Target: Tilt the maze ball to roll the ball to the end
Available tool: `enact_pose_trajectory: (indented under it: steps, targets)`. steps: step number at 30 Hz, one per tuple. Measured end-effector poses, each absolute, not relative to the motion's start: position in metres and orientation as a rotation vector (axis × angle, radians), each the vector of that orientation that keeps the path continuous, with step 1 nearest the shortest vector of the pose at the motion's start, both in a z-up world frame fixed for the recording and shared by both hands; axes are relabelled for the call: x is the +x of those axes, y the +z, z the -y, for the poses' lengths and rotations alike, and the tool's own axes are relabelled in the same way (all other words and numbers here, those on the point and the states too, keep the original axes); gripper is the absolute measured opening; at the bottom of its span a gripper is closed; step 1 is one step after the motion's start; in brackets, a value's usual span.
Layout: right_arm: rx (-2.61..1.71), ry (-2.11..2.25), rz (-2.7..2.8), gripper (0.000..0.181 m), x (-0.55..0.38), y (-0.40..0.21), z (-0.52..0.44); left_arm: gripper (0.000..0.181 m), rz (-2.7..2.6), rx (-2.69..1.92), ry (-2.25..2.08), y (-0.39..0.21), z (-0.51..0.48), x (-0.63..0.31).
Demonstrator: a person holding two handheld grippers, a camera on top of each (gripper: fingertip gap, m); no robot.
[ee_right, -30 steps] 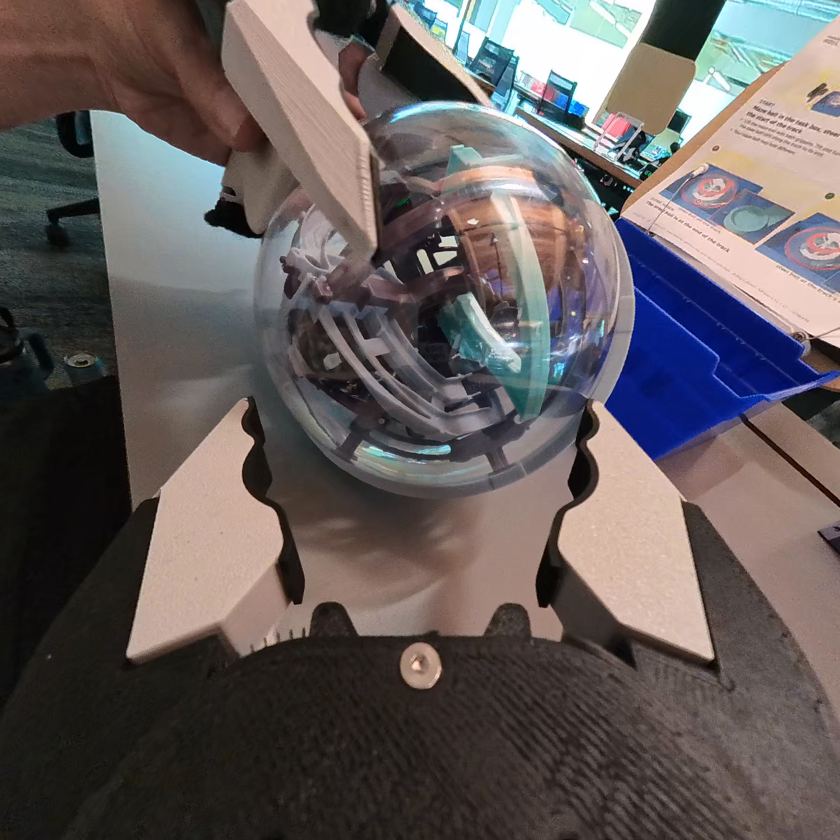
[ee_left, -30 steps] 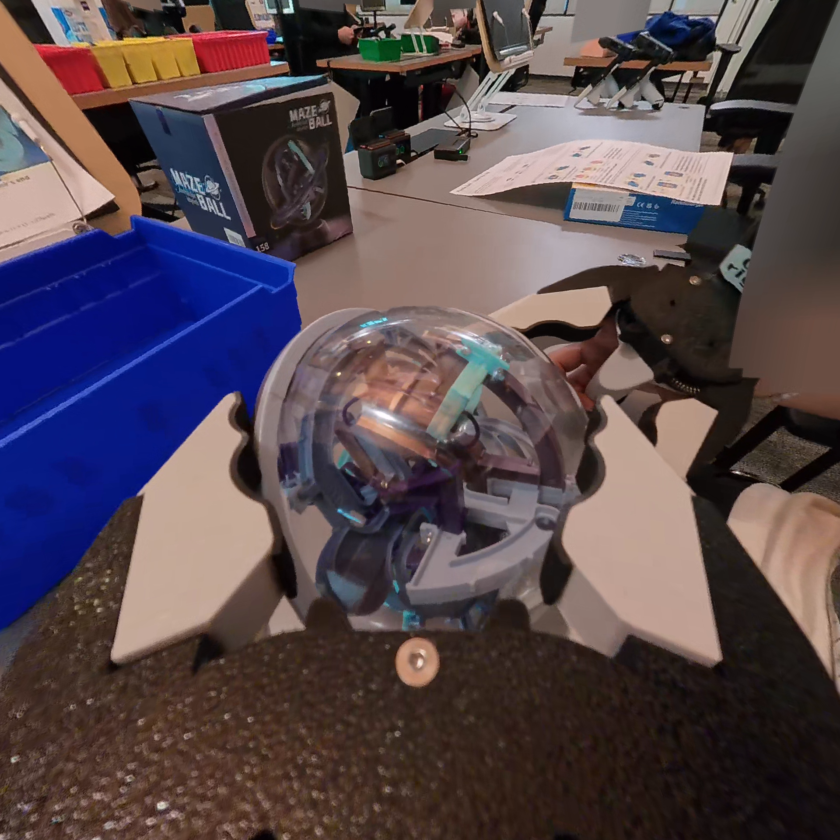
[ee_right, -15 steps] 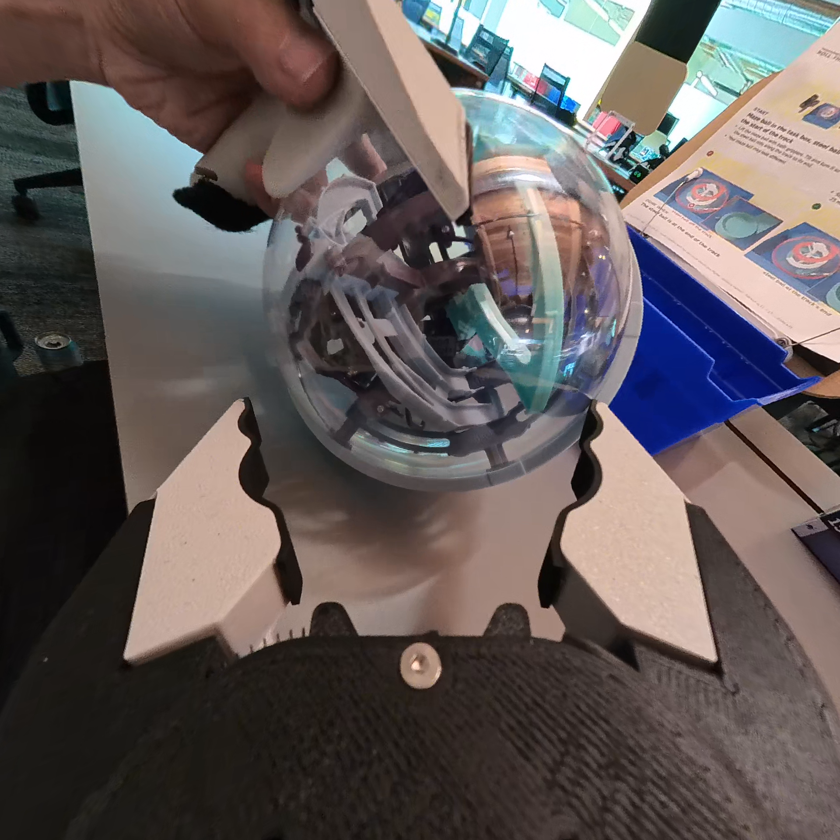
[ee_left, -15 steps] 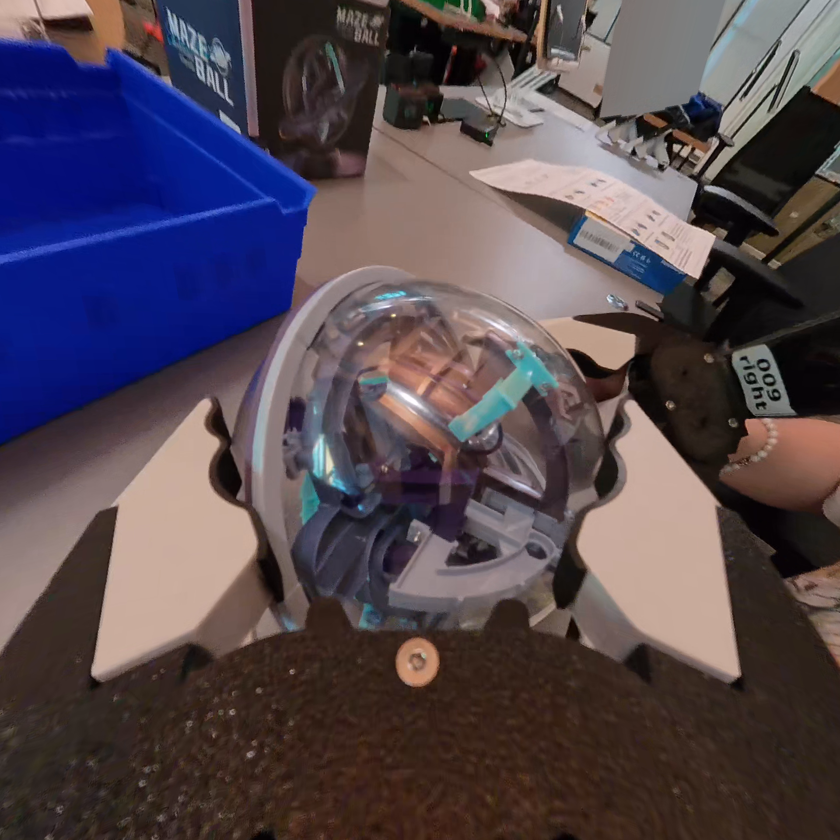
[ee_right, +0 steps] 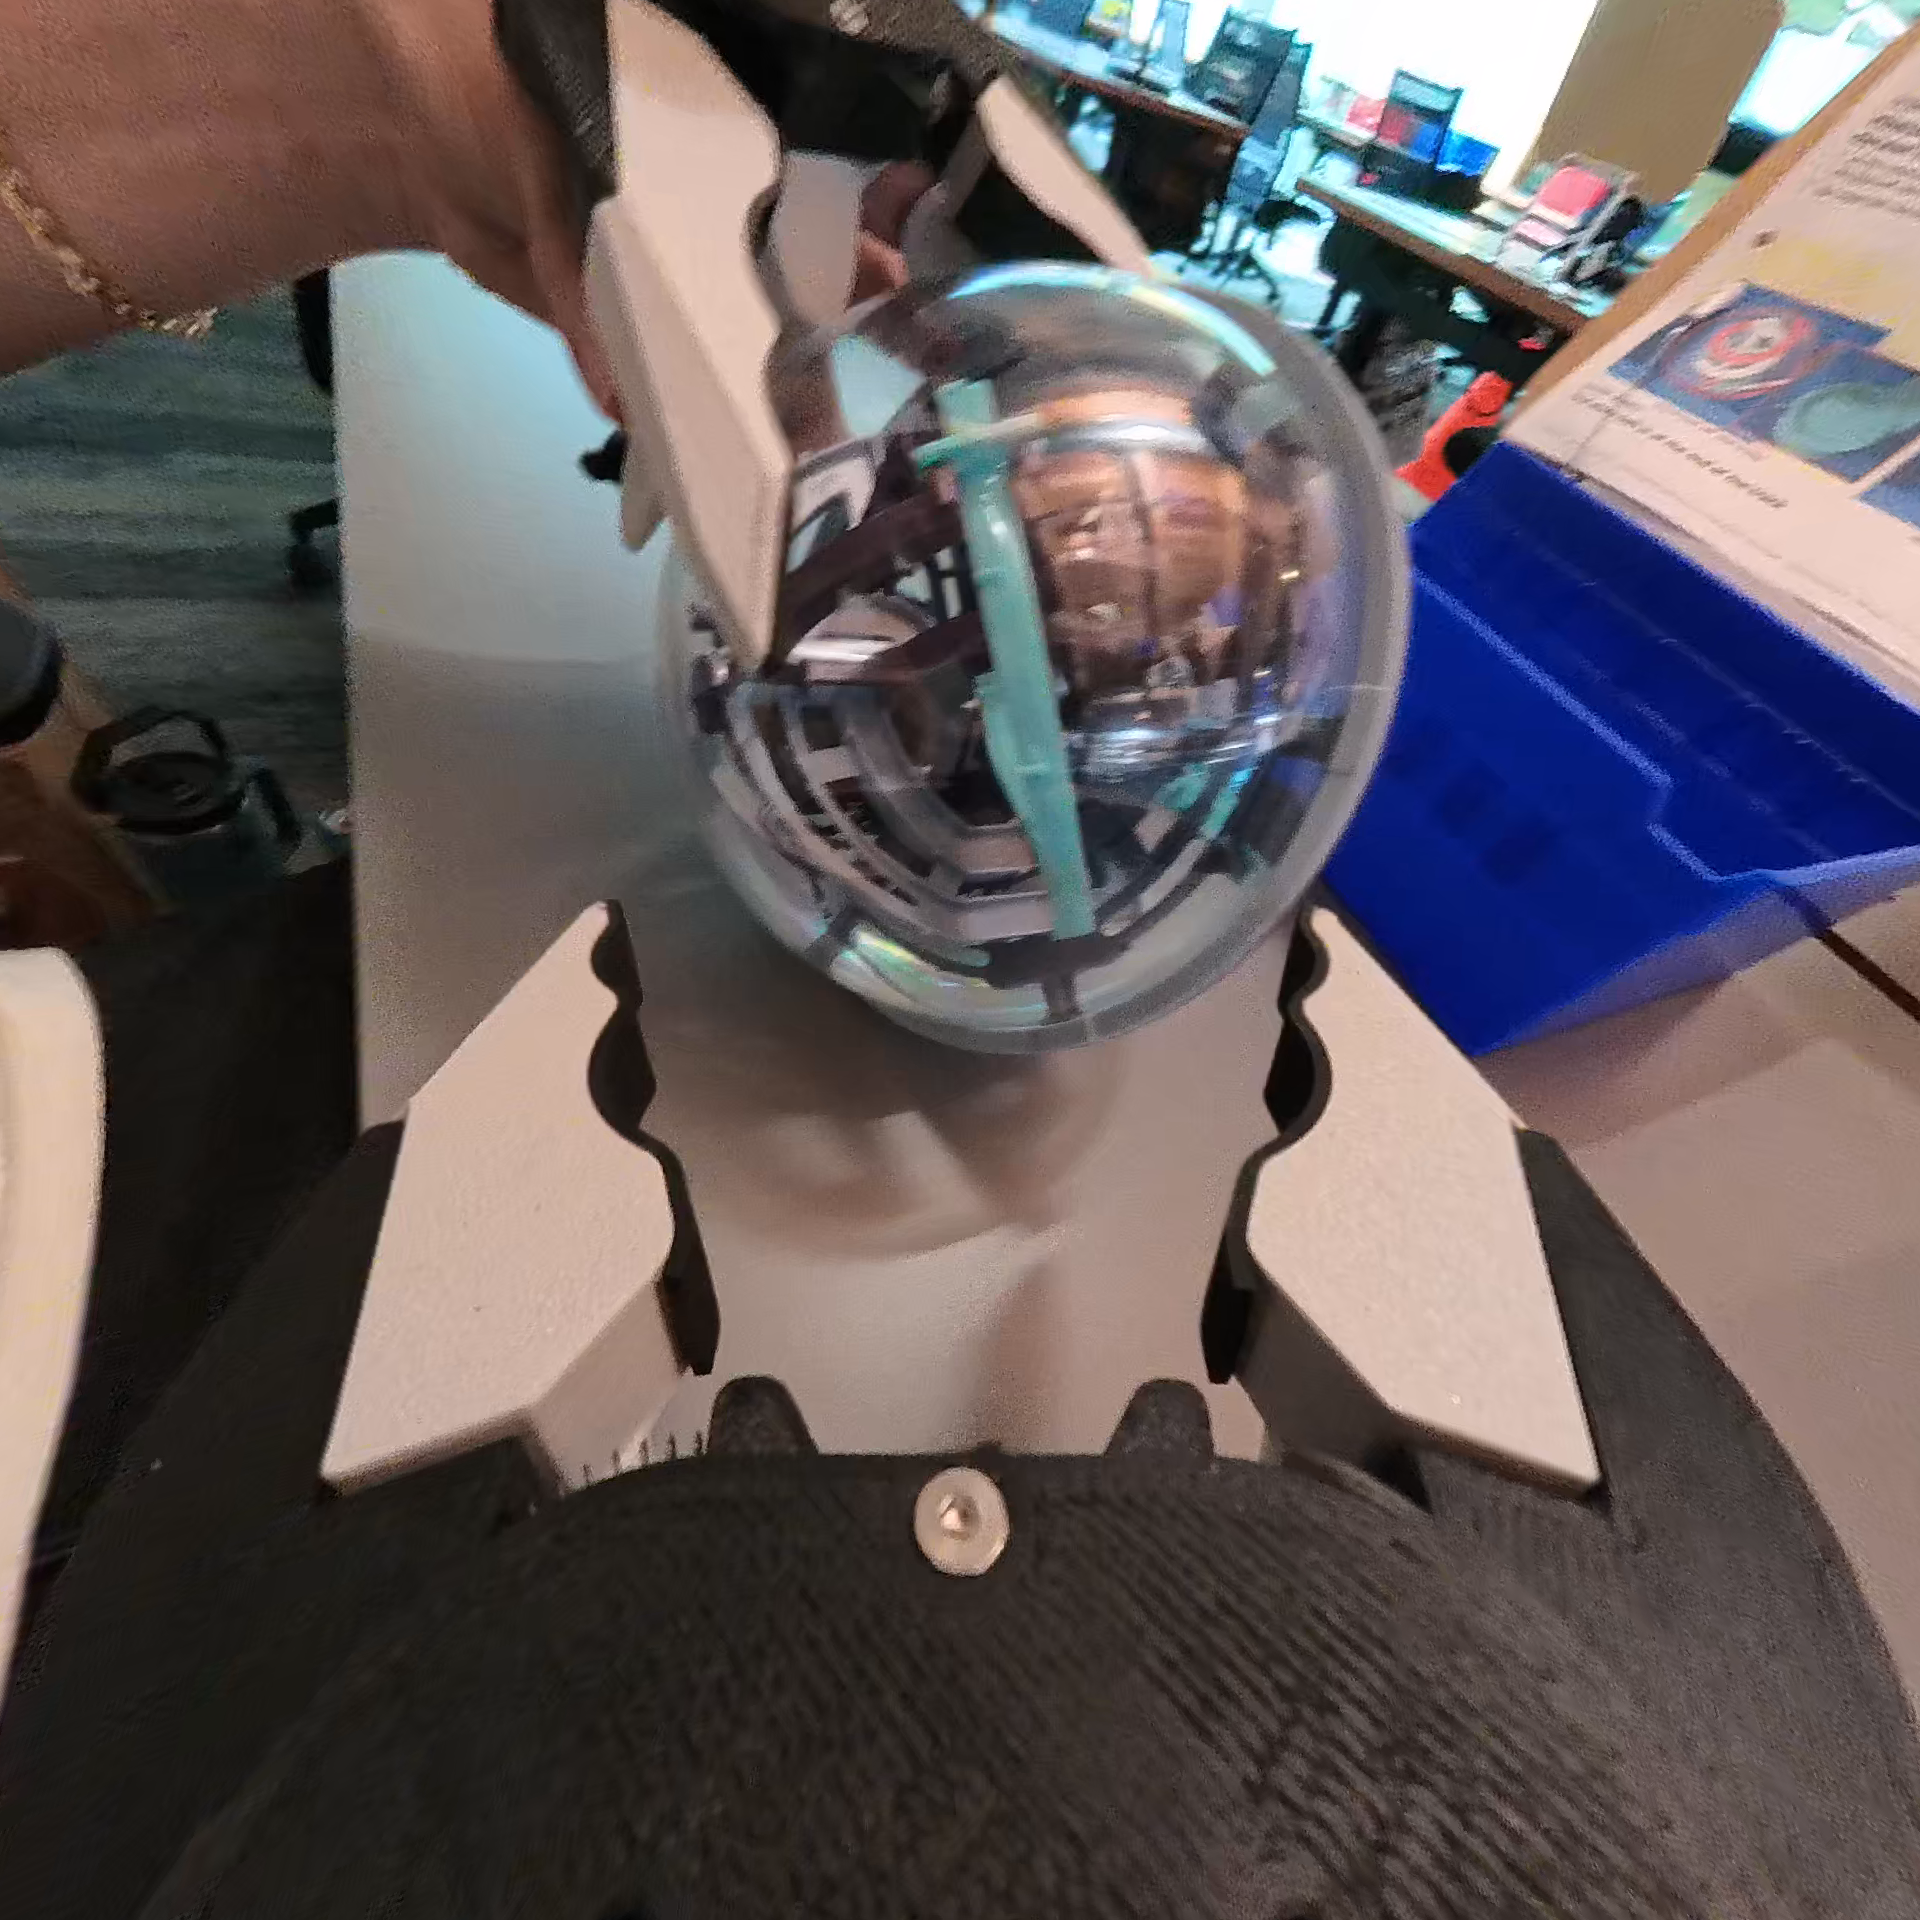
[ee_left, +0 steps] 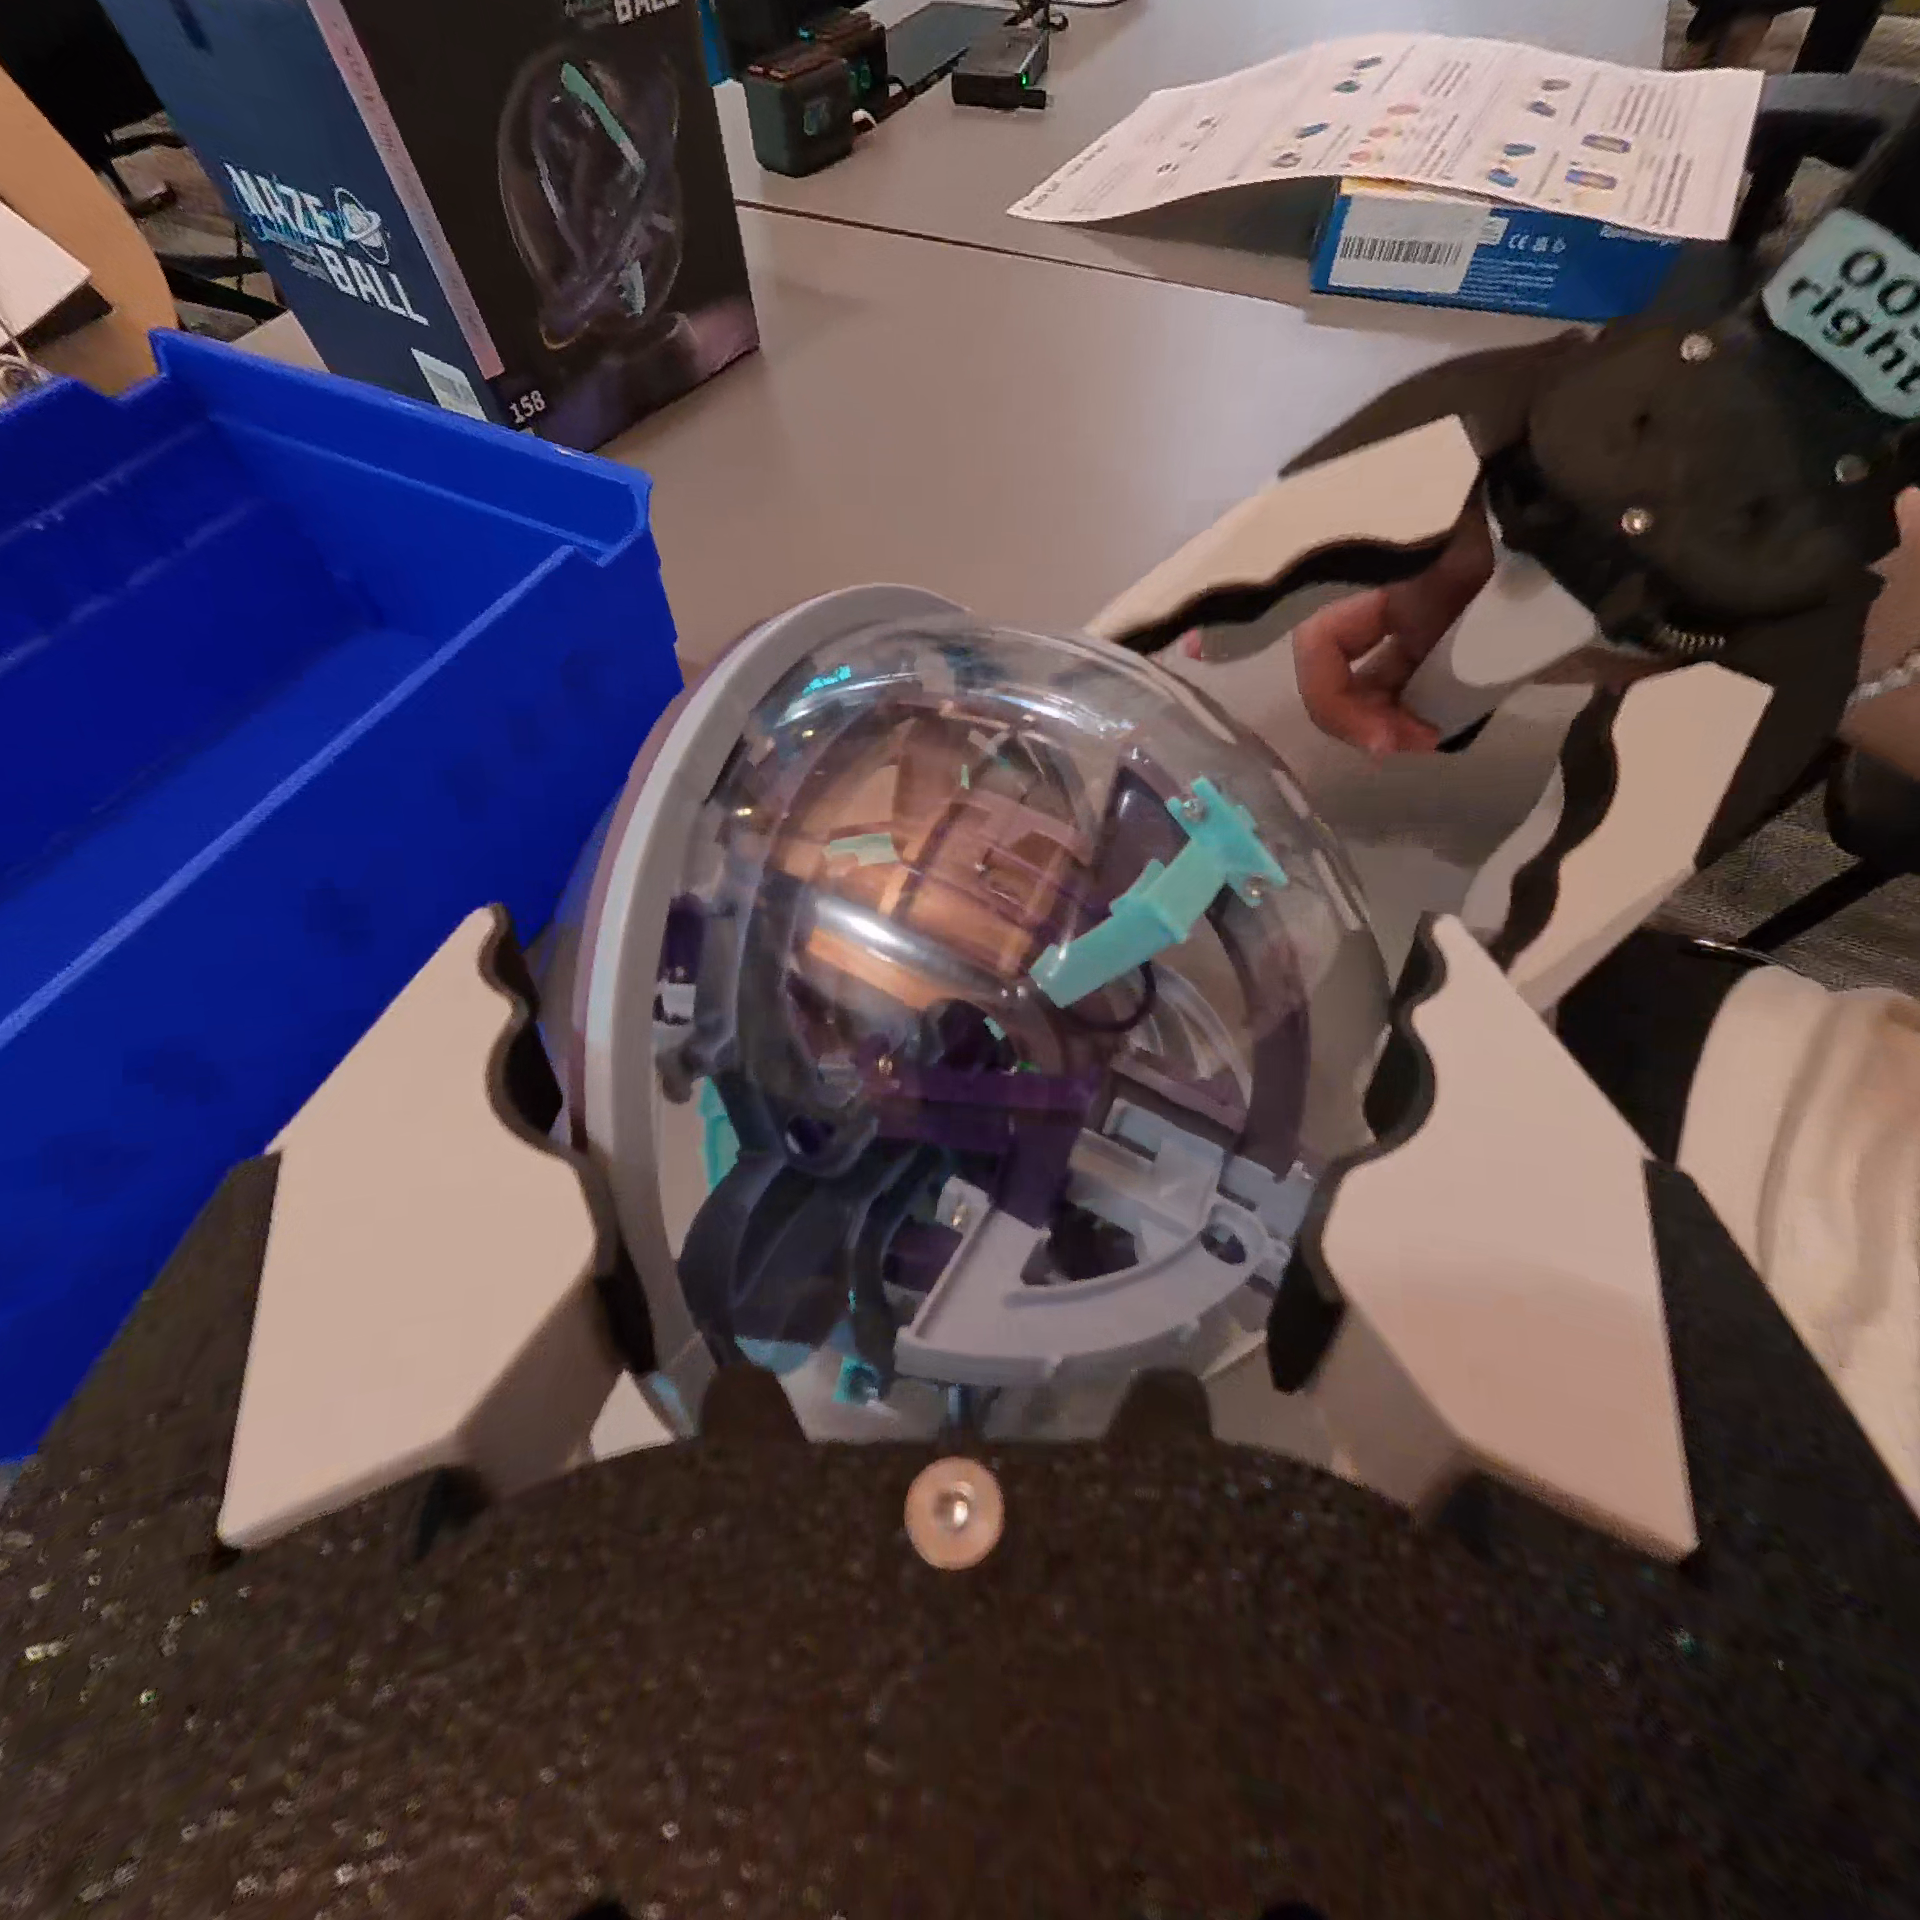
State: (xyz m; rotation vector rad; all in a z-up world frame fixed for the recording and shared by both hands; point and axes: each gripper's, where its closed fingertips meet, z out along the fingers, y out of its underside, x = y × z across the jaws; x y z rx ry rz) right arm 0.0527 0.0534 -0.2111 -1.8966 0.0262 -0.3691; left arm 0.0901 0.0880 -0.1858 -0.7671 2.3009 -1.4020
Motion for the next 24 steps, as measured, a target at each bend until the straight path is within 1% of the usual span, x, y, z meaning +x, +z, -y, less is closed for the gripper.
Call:
enact_pose_trajectory:
  steps: [1,5,7,9,13,17,21,24]
  targets:
    - [-1.88,-0.375,-0.043,0.12,0.059,-0.206,-0.052,0.155,-2.308,-0.765,-1.396,-0.186,-0.088,0.092]
    - [-1.838,-0.372,-0.09,0.121,0.085,-0.191,-0.049,0.153,-2.33,-0.726,-1.381,-0.185,-0.087,0.097]
    - [-1.837,-0.316,-0.095,0.126,0.095,-0.194,-0.053,0.152,-2.335,-0.712,-1.373,-0.185,-0.087,0.1]
    - [-1.834,-0.192,-0.078,0.118,0.093,-0.198,-0.06,0.151,-2.339,-0.691,-1.378,-0.184,-0.088,0.101]
    - [-1.85,-0.08,-0.019,0.111,0.084,-0.211,-0.068,0.152,-2.351,-0.659,-1.413,-0.185,-0.09,0.101]
    - [-1.851,-0.066,-0.041,0.118,0.088,-0.215,-0.078,0.153,-2.321,-0.741,-1.47,-0.184,-0.096,0.105]
    - [-1.837,0.008,-0.088,0.118,0.091,-0.216,-0.082,0.157,-2.281,-0.821,-1.519,-0.187,-0.1,0.111]
    - [-1.862,-0.058,-0.041,0.116,0.088,-0.219,-0.081,0.157,-2.233,-0.762,-1.566,-0.185,-0.099,0.107]
